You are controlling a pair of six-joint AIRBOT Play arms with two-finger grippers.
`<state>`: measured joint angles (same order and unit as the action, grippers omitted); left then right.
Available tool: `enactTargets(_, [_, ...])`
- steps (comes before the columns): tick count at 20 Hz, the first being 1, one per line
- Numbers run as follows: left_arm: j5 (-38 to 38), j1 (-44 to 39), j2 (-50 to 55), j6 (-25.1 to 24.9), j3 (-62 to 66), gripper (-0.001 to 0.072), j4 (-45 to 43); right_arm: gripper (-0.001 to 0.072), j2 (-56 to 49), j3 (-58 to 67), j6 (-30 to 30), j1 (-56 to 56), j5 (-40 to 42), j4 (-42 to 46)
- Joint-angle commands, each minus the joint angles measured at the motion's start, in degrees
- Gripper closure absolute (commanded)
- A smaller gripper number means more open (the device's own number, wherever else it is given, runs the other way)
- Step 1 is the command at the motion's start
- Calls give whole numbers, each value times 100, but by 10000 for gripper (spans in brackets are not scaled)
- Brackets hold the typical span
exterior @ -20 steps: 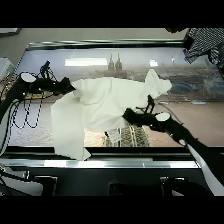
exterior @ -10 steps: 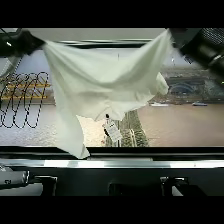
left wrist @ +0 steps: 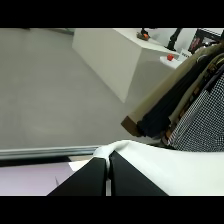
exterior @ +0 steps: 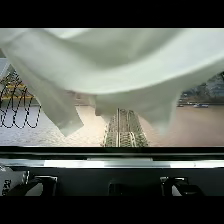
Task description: Fold the clothes and pants, and hang the long-sleeved shirts on hangers.
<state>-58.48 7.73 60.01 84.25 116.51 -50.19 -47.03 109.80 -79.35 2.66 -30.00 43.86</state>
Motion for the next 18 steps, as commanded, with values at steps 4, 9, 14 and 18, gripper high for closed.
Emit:
enactTargets(4, [-282,2,-511,1075,-59,689,-636,675,-269,238,-1491,7,267,2026])
enactTargets(9, [-828,-271,-22,1204,-907,690,-446,675,-1818,236,-2155,7,-485,2286])
enactTargets(14, [-682,-748,1580,962,-1589,690,-452,675,-3921,236,-2553,2,-935,2260])
enactTargets(18, [170,-745,3416,962,-1589,689,-334,674,-5488,236,-2850,-11,-817,1849])
